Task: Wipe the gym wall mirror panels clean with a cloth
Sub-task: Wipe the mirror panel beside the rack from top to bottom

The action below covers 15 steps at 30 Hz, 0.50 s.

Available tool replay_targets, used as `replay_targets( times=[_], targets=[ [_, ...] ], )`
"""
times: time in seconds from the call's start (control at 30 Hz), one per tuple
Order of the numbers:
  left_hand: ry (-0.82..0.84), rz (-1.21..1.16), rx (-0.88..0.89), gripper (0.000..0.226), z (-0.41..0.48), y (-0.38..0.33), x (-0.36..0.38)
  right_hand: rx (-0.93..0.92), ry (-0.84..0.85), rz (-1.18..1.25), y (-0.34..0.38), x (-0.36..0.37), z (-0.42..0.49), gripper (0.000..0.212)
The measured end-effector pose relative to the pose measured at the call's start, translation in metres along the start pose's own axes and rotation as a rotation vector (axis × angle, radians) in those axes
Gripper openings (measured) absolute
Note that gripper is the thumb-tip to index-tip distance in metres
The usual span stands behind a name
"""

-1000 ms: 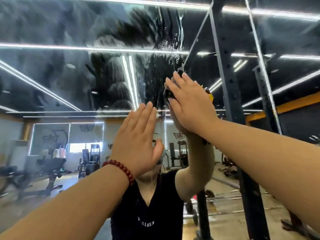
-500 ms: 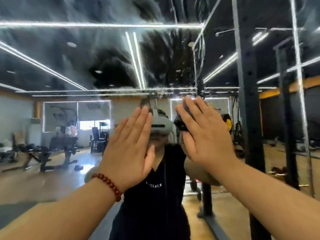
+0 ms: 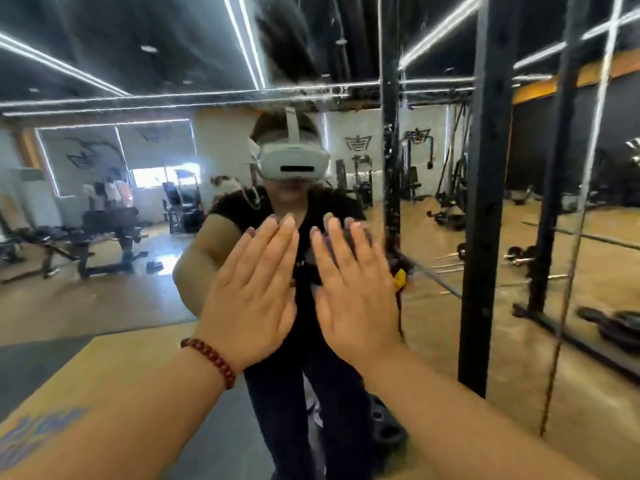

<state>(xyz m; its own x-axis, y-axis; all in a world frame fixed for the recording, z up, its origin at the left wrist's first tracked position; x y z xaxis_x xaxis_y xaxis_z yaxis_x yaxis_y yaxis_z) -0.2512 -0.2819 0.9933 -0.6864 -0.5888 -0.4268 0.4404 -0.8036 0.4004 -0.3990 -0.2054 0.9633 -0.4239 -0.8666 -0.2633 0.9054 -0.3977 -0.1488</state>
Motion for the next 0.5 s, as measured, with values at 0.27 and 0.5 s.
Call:
replay_targets(
  times=[0.27,0.5],
  targets=[
    [0.048,0.054,0.105,0.063,0.026,0.03,-0.029,0.222,0.119,-0.101,-0.055,-0.011,0.012,0.064],
    [0.057,0.028,0.096,0.064,0.038,0.029,-0.019,-0.121,0.027,-0.112,0.01,-0.007,0.04,0.063]
  ],
)
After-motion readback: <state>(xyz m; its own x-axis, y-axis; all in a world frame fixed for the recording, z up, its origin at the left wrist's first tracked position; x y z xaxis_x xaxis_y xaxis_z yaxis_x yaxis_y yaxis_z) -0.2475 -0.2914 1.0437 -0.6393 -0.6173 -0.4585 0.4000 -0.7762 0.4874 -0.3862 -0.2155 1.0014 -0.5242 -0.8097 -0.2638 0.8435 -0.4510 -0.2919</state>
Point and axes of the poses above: each hand's wrist, its own z-axis towards the middle knuckle, its own x-axis out of the palm, y = z × x, the point moved 1 cm from there along z, towards the middle knuckle, and after that the axes turned 15 degrees about -z, right-handed, at the moved point
